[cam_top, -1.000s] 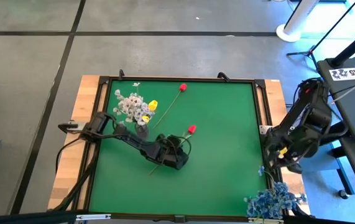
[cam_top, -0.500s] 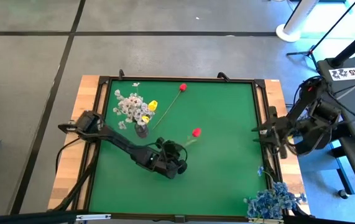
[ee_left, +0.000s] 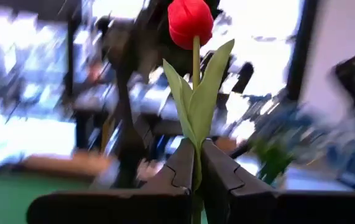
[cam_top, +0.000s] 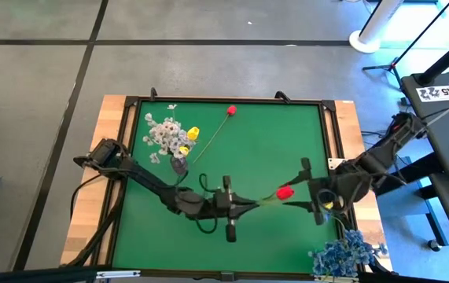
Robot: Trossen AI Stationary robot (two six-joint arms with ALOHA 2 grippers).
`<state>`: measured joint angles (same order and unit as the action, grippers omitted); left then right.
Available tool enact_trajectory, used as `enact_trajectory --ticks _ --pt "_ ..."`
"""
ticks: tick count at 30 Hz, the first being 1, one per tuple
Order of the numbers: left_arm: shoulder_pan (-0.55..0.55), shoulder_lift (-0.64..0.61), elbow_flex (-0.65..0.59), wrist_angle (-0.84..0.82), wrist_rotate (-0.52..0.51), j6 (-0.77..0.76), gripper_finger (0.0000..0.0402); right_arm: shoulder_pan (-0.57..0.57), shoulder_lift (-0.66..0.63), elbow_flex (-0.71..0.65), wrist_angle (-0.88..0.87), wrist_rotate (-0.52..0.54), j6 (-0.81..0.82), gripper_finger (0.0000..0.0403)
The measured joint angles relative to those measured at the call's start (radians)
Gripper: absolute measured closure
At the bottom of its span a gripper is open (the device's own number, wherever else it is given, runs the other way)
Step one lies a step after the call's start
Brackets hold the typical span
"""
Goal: Sort flowers into vase by color
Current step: Put the bottom red flower into the blue vase
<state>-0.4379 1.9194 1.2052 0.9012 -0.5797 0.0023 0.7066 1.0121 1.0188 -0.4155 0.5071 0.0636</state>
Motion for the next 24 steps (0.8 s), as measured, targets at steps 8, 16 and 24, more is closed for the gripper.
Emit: enact_trajectory --ticks 8,16,24 --pt "0.045 0.0 0.0 0.195 0.188 0.173 0.039 -0.054 0.065 -0.101 0.573 -0.084 -0.158 0.0171" --pt "0.074 0.0 0.0 0.201 0.226 0.168 0.0389 -0.053 0.138 -0.103 0.752 -0.085 -0.226 0.0218" --pt "0.071 0.0 0.0 0.179 0.226 0.168 0.0373 -0.053 0.148 -0.103 0.751 -0.01 -0.218 0.036"
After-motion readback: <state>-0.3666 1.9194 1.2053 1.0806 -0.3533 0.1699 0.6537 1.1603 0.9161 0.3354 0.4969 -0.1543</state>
